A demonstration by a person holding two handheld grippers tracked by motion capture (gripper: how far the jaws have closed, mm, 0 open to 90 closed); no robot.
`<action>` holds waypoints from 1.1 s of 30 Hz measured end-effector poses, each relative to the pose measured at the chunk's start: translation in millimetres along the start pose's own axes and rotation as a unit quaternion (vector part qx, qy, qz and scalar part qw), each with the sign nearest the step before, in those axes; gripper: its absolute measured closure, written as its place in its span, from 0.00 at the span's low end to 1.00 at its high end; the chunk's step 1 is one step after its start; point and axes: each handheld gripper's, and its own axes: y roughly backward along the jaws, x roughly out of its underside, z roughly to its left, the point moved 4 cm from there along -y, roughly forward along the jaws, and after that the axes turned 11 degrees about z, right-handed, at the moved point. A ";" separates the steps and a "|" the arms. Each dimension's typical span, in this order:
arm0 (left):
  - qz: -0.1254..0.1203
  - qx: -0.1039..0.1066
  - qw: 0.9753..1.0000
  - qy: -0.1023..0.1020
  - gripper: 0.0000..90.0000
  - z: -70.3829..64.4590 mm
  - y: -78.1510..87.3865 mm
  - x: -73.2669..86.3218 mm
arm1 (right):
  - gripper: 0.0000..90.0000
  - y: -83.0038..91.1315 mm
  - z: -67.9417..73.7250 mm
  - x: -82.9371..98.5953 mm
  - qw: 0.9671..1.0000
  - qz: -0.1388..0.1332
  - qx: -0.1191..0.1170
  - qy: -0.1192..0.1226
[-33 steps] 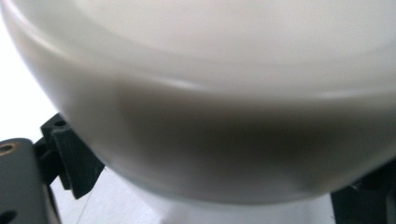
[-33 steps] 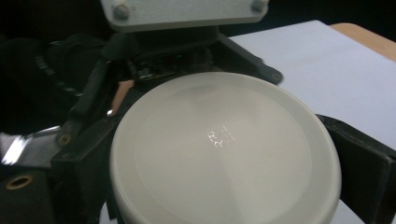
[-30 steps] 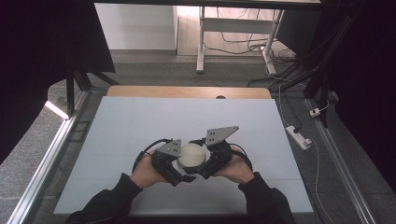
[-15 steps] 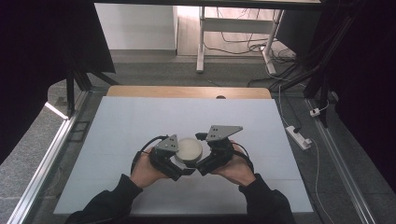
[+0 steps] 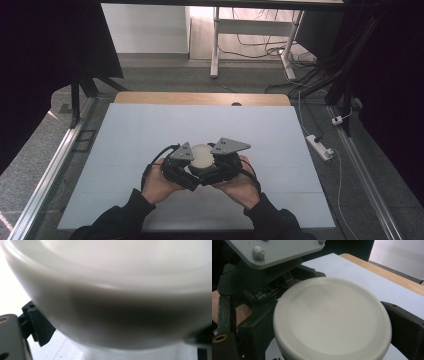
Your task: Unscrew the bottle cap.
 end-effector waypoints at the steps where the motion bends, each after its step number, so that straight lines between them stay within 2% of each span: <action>1: -0.001 0.001 1.000 -0.001 0.08 0.0 0.2 -0.1 | 0.08 0.5 1.0 0.1 1.000 -0.002 0.002 0.005; 4: -0.002 0.012 1.000 -0.012 0.08 -0.1 1.3 0.3 | 0.08 1.4 0.7 0.0 1.000 -0.001 -0.003 0.010; 8: -0.004 0.042 0.998 -0.036 0.08 -1.3 2.4 1.2 | 0.08 5.5 -3.6 0.9 0.998 -0.001 -0.056 0.022; 12: -0.003 0.069 0.996 -0.055 0.08 -3.1 2.3 1.1 | 0.08 9.4 -10.4 2.9 0.992 0.001 -0.116 0.038; 14: 0.001 0.077 0.995 -0.065 0.08 -4.1 1.7 1.4 | 0.08 11.2 -11.8 4.6 0.989 0.006 -0.139 0.058; 15: 0.002 0.081 0.994 -0.069 0.08 -4.7 1.5 1.5 | 0.08 11.2 -11.8 4.6 0.989 0.006 -0.139 0.058; 21: 0.009 0.099 0.991 -0.086 0.08 -5.4 -0.4 3.2 | 0.08 11.5 -12.8 7.7 0.983 0.009 -0.166 0.075; 30: 0.013 0.126 0.985 -0.117 0.08 -5.4 -2.4 6.0 | 0.08 13.6 -10.8 8.7 0.977 0.010 -0.188 0.096; 33: 0.014 0.126 0.985 -0.118 0.08 -5.3 -3.7 6.5 | 0.08 14.2 -11.1 8.5 0.977 0.008 -0.190 0.096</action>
